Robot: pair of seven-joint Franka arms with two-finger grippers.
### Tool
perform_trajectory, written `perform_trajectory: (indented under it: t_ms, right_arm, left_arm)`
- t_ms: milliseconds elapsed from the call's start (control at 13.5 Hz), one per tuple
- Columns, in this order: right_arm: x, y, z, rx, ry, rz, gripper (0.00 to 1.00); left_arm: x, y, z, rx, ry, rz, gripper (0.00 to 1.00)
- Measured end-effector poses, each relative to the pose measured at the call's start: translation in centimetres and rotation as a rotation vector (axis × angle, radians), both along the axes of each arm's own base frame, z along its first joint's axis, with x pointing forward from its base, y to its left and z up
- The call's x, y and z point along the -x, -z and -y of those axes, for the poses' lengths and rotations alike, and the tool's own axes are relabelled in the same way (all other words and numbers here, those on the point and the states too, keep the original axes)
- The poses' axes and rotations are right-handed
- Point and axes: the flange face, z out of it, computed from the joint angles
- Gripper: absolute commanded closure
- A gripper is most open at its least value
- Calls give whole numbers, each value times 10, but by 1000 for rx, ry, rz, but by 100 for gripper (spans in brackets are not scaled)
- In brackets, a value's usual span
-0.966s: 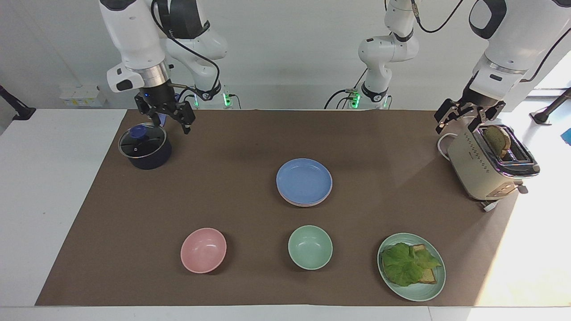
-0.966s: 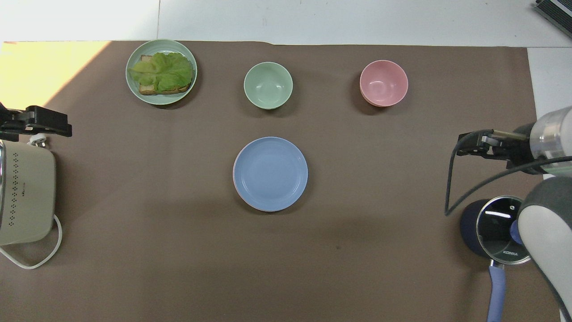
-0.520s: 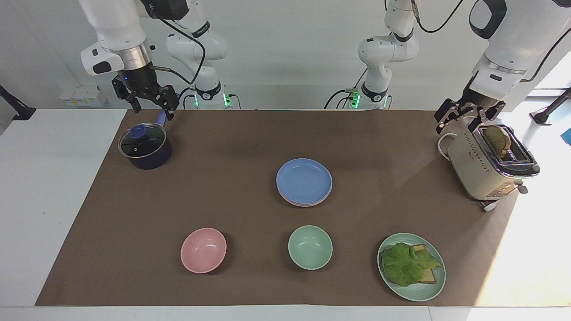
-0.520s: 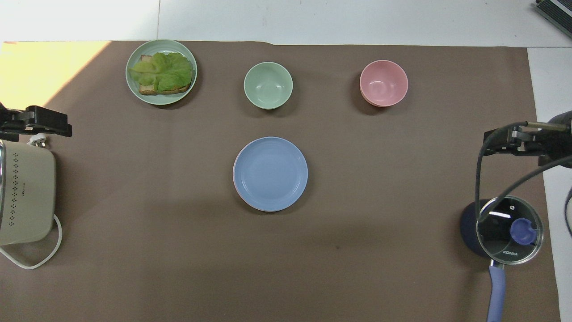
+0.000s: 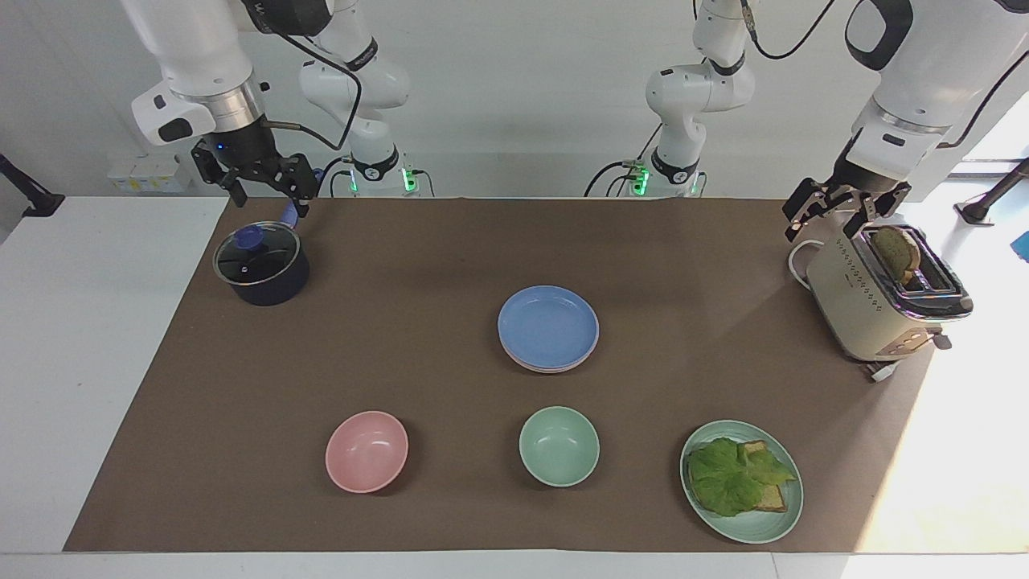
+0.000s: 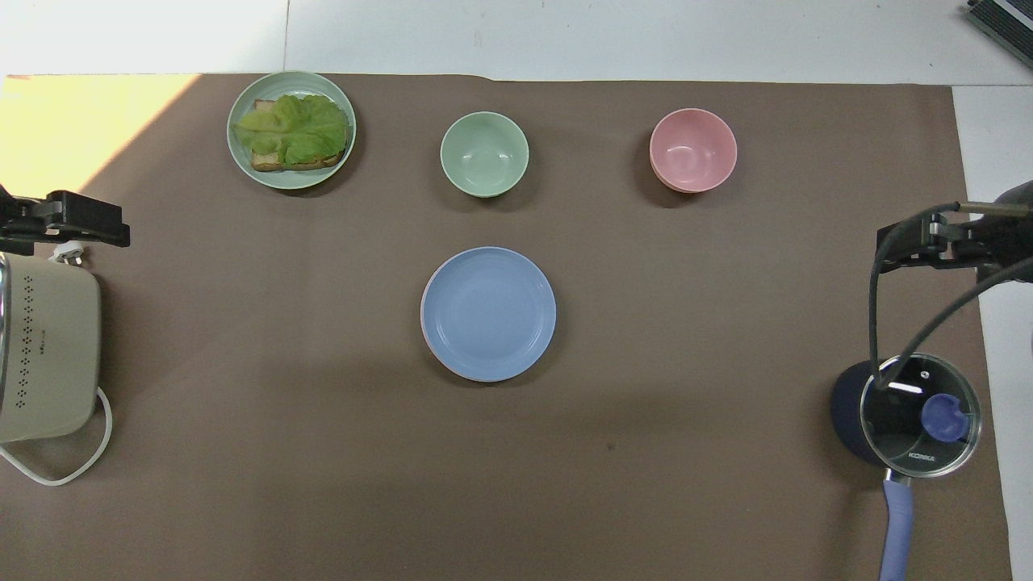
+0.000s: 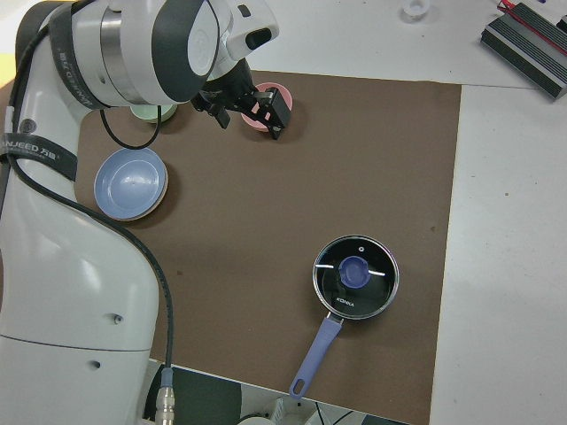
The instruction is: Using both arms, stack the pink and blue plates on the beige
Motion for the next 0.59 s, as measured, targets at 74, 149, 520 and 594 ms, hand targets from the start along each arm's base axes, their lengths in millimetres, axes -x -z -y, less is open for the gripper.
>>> perform_trajectory:
  t_ms: [74,149,520,594]
  right_arm:
    - [0,0,-1,-1,-1,-3,0]
    - [1,1,-1,-2,-1,-7,0]
    - [3,4,-2,-17,-1,-23,0]
    - [4,4,-1,-18,1,-23,0]
  left_arm:
    - [0,0,0,0,0,0,0]
    - [0,0,0,0,0,0,0]
    - [0,0,0,0,0,0,0]
    - [0,0,0,0,0,0,0]
